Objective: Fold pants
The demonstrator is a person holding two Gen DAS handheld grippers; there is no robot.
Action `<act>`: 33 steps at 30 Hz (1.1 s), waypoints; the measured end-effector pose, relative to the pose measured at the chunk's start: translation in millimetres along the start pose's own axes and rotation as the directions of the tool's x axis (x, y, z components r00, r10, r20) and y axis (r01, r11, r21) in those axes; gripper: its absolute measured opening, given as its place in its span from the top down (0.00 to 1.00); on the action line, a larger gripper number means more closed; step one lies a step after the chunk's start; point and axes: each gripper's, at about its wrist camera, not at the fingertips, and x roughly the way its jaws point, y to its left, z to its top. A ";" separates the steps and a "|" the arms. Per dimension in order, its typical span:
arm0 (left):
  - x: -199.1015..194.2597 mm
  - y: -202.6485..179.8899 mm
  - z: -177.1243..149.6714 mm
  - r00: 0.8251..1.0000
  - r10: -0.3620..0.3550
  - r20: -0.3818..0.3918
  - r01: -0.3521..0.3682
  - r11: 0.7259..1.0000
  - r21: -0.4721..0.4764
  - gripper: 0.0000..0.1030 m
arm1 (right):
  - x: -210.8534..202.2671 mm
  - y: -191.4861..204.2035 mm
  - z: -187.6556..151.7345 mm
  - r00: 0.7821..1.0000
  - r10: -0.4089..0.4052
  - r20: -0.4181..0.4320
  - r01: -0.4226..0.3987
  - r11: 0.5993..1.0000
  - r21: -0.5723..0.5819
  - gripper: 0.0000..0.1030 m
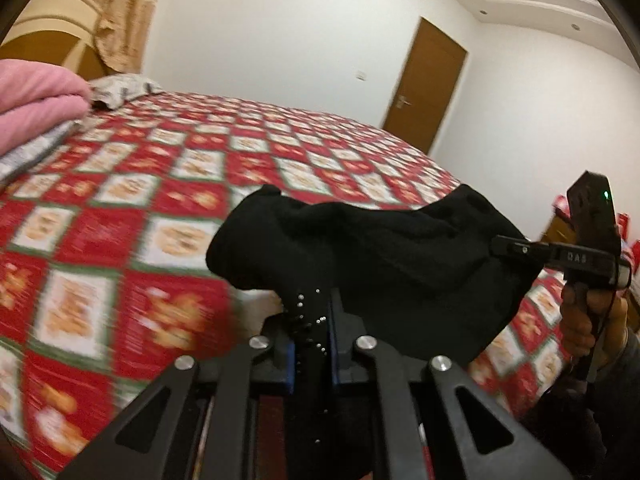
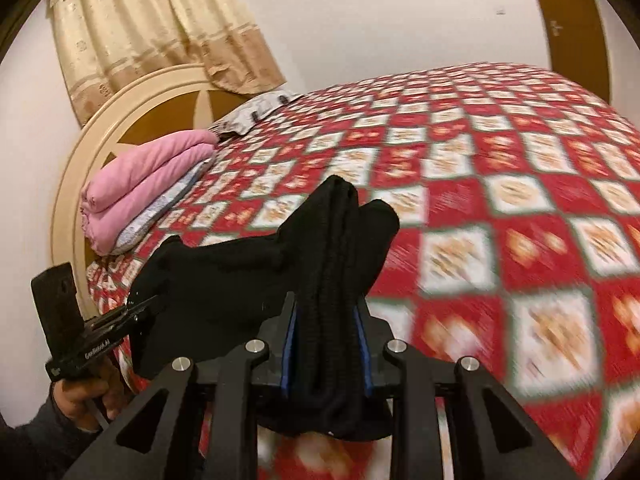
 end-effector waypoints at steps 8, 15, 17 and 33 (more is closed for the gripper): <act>-8.1 73.5 22.3 0.987 0.156 0.047 -0.152 0.985 -0.078 0.88 | 107.2 55.6 56.0 0.990 0.117 -0.073 -0.121 0.991 -0.053 0.76; 21.4 119.5 -0.5 0.968 0.241 -0.072 -0.249 0.961 -0.123 0.71 | 181.6 56.2 50.5 0.980 0.113 -0.161 -0.115 0.993 -0.009 0.74; 22.3 122.1 -5.0 0.966 0.248 -0.071 -0.256 0.957 -0.139 0.57 | 191.8 39.4 48.1 0.978 0.116 -0.172 -0.107 0.992 0.063 0.63; 6.9 146.9 -11.5 0.895 0.430 -0.113 -0.444 0.849 -0.287 0.09 | 180.8 22.6 41.7 0.991 0.005 -0.135 0.000 0.999 0.042 0.32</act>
